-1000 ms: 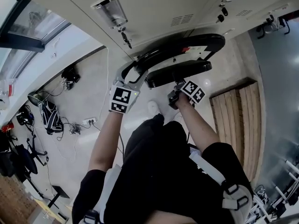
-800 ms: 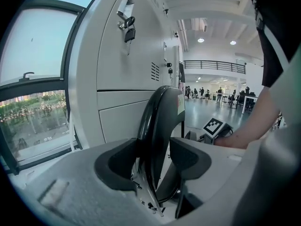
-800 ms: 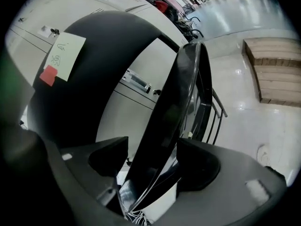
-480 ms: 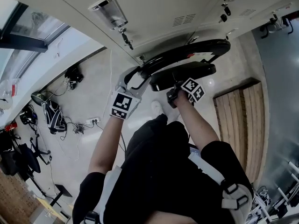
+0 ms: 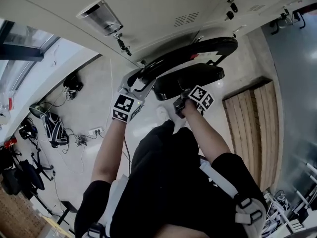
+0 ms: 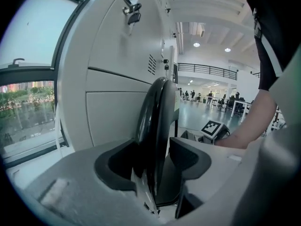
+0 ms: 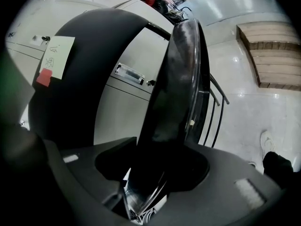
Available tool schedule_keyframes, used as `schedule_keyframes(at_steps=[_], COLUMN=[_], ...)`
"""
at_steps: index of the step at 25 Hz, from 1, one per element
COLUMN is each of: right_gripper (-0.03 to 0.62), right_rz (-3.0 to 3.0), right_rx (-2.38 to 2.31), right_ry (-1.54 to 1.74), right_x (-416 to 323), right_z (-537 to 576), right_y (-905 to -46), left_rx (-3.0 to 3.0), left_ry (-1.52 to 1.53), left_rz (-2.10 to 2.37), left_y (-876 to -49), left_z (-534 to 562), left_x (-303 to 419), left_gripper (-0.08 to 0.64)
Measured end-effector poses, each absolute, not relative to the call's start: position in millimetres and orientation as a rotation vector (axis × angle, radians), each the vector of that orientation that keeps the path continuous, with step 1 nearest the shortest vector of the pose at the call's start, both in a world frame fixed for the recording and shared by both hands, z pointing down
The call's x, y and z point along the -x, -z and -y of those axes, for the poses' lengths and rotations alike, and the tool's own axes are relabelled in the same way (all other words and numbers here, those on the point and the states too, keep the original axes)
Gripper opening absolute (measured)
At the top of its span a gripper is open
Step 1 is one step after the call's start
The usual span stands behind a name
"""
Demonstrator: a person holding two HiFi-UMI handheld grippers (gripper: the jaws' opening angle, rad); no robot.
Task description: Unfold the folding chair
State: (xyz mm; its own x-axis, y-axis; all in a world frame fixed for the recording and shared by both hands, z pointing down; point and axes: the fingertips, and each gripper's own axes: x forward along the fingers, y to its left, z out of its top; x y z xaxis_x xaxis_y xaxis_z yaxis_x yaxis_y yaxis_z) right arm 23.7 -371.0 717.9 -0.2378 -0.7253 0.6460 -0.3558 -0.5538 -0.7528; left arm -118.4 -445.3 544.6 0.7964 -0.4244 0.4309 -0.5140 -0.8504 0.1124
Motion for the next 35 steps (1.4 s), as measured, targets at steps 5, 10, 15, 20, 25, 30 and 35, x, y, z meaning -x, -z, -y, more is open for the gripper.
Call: schedule_keyframes(at_steps=[5,10,15,20,25,30,35], right_gripper=[0.202,0.19,0.163,0.156,0.147,0.15,0.152], right_rz=[-1.318,-1.352,-1.286,-1.272,-1.284,-1.284,-1.302], right_rx=[1.707,1.691,1.64,1.577,1.479,1.441,1.449], right_ry=[1.862,1.893,1.922,1.919,1.906,1.883,1.839], right_x=[-23.9,-26.4,-29.8,-29.8,-34.7,-42.0,-46.4], right_z=[358.8,337.6,302.4,278.7,244.1,207.8,182.6], right_y=[-716.5,-719.3,-723.6,-729.3,-739.2,-754.8,-759.6], left_rx=[-2.731,-2.71,-2.684,-2.68,-2.676,-2.697,-2.718], left_ry=[-0.522,-0.486,-0.511,-0.518,-0.51,-0.482,-0.447], left_rz=[0.624,0.655,0.678,0.68,0.709,0.706,0.646], left_y=[-552.3,-554.7,-556.9,-557.7,-562.6,-566.7,-568.0], left_z=[437.8,437.0,427.5,414.6,404.4,385.3,359.3], left_x=[95.4,94.5,93.9,95.3,93.9,88.3,76.3], left_gripper=[0.206,0.207,0.22,0.222,0.223,0.221,0.206])
